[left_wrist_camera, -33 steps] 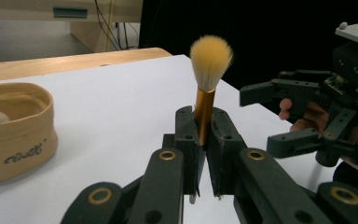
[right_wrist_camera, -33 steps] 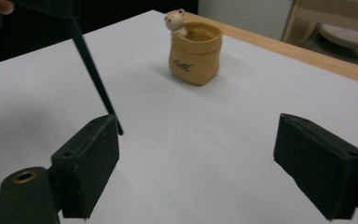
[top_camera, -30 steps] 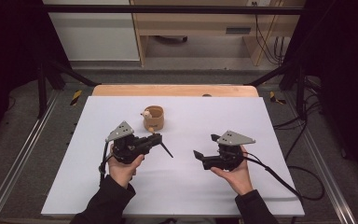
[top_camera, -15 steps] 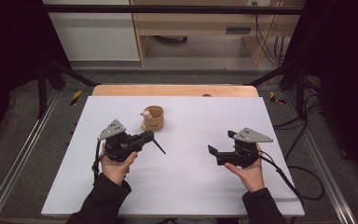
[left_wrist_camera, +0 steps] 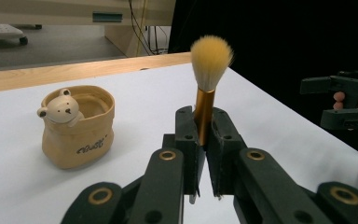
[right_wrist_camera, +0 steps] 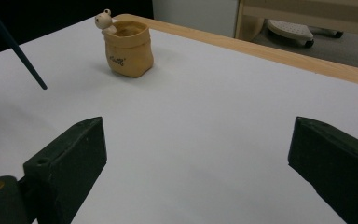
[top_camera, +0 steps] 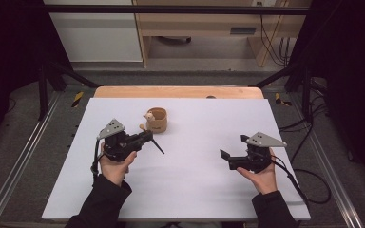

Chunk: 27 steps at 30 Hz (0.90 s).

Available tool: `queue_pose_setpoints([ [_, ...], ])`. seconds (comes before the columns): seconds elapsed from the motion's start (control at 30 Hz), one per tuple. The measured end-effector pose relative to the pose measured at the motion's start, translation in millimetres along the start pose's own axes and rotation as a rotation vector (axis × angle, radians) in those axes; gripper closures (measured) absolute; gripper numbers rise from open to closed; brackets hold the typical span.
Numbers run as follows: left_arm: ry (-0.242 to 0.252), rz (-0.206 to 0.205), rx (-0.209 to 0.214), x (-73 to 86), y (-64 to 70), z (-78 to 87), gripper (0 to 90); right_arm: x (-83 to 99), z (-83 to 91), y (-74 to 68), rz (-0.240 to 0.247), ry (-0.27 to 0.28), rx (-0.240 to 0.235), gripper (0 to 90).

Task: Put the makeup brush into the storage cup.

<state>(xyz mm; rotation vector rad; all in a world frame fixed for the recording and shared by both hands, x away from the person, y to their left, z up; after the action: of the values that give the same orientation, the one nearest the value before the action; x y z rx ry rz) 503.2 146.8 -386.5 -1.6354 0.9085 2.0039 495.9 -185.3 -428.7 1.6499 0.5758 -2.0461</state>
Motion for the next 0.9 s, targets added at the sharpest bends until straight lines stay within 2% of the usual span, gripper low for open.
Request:
queue_pose_setpoints([
  [0.4,0.003,-0.007,-0.020,-5.1,-4.4,-1.3,83.7,5.4,14.8,15.3,-0.022,-0.006,0.050,3.8],
  [0.9,0.020,-0.009,-0.045,-18.8,-12.5,-7.6,83.7,14.3,29.5,27.5,-0.042,-0.017,0.086,3.7],
])
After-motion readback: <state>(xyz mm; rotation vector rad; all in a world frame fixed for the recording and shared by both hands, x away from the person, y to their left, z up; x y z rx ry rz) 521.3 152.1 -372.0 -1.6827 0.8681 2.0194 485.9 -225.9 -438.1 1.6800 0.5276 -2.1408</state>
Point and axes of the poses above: each handheld gripper's, and its own axes: z roughly backward along the jaws, x roughly out of its underside, y roughly to its right, the point moved 6 cm from there along -z, roughly forward along the jaws, and after that the axes turned 13 degrees about y, right-handed, at the moved point
